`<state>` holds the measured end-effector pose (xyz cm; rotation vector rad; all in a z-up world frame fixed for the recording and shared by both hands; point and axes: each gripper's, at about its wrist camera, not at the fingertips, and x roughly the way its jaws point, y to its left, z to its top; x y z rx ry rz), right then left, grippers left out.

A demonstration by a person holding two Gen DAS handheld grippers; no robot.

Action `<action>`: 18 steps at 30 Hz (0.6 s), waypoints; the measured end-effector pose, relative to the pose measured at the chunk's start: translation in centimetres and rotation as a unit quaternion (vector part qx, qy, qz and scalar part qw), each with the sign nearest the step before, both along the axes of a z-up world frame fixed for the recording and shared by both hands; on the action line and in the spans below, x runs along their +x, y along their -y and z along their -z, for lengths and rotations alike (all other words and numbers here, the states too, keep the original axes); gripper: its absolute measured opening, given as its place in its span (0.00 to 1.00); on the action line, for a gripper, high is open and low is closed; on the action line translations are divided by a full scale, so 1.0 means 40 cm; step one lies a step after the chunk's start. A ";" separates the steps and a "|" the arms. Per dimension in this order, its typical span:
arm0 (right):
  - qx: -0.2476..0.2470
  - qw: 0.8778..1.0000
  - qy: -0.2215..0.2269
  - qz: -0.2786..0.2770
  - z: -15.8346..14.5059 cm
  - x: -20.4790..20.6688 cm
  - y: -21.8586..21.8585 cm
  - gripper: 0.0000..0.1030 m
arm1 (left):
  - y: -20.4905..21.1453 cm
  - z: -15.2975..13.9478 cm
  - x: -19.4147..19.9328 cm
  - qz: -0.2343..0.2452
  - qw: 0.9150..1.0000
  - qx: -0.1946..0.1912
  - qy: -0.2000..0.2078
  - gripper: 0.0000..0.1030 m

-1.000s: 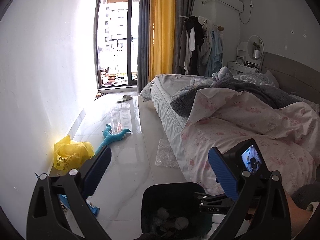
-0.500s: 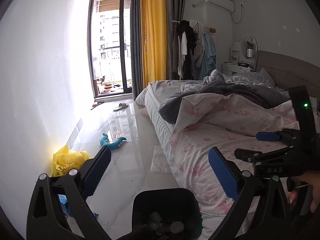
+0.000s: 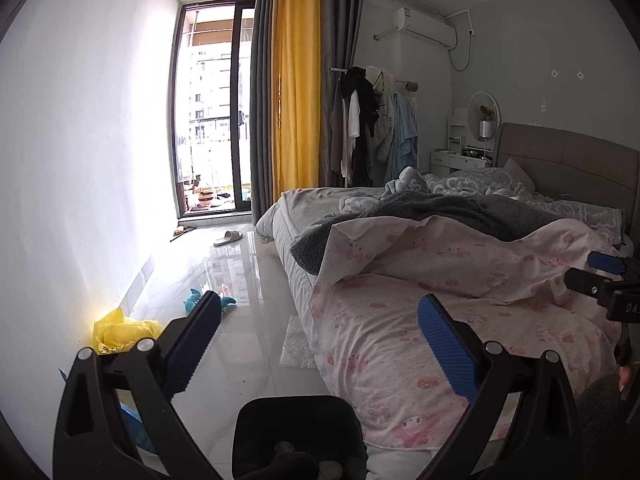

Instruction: Collect trash

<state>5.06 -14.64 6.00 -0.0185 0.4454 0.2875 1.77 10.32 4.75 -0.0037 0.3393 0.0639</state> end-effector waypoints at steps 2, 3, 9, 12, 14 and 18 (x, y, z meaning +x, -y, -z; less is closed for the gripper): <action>-0.001 1.000 0.006 0.014 0.002 -0.029 0.038 0.97 | 0.009 0.007 0.002 -0.004 1.000 0.001 -0.004 0.97; 0.002 1.000 0.008 0.020 0.007 -0.044 0.058 0.97 | 0.014 0.013 0.005 -0.005 1.000 0.004 -0.007 0.97; 0.015 0.999 0.022 0.032 0.025 -0.131 0.146 0.97 | 0.041 0.038 -0.002 0.023 0.999 0.009 -0.024 0.97; 0.018 0.998 0.037 0.042 0.022 -0.166 0.175 0.97 | 0.055 0.048 -0.025 0.024 0.999 0.023 -0.026 0.97; 0.030 0.998 0.037 0.041 0.035 -0.168 0.190 0.97 | 0.058 0.054 -0.035 0.028 0.999 0.021 -0.031 0.97; 0.034 0.999 0.031 0.021 0.045 -0.159 0.189 0.97 | 0.064 0.066 -0.045 0.032 0.999 0.019 -0.034 0.97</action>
